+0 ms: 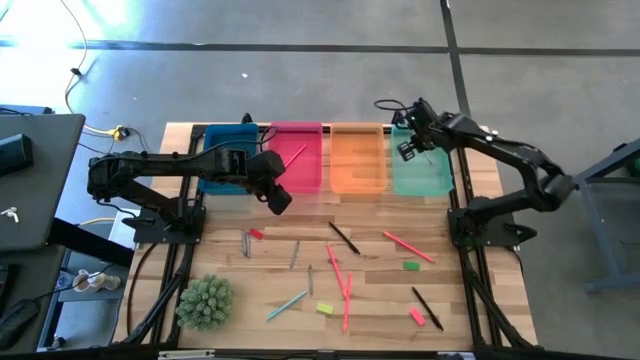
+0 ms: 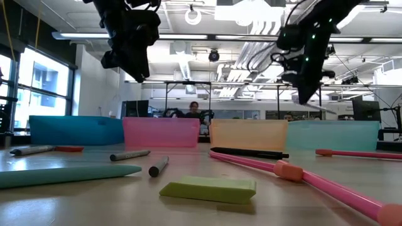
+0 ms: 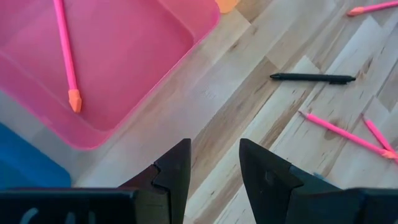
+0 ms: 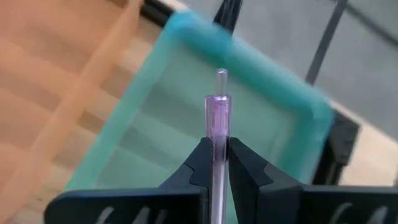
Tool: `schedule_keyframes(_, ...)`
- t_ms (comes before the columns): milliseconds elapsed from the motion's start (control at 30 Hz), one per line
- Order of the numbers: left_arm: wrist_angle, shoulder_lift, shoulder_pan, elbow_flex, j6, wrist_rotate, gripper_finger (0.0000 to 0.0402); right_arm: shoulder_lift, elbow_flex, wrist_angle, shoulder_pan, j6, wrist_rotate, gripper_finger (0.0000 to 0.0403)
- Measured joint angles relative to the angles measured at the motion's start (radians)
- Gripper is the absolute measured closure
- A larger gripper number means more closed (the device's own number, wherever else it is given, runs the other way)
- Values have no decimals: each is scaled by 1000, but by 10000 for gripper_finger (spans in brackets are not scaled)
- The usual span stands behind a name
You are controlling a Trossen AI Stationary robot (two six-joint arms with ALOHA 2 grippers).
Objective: Sort crayons/erasers/pens/pencils in bins
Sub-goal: Put the purple pen into the green bin
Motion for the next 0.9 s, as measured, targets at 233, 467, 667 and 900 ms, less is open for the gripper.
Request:
schedule_keyframes(233, -1, 0, -1, 0, -99, 1, 275, 121, 0, -4, -40, -35, -112, 386)
schedule_keyframes(467, -1, 0, -47, 0, -130, 0, 275, 224, -1, -2, -40, -86, -133, 386)
schedule_keyframes(667, -1, 0, -117, 0, -141, 0, 275, 303, -1, 8, -40, -129, -133, 386)
schedule_keyframes(900, -26, 0, -198, 0, -277, -1, 275, 353, -1, 21, -39, -138, -128, 386)
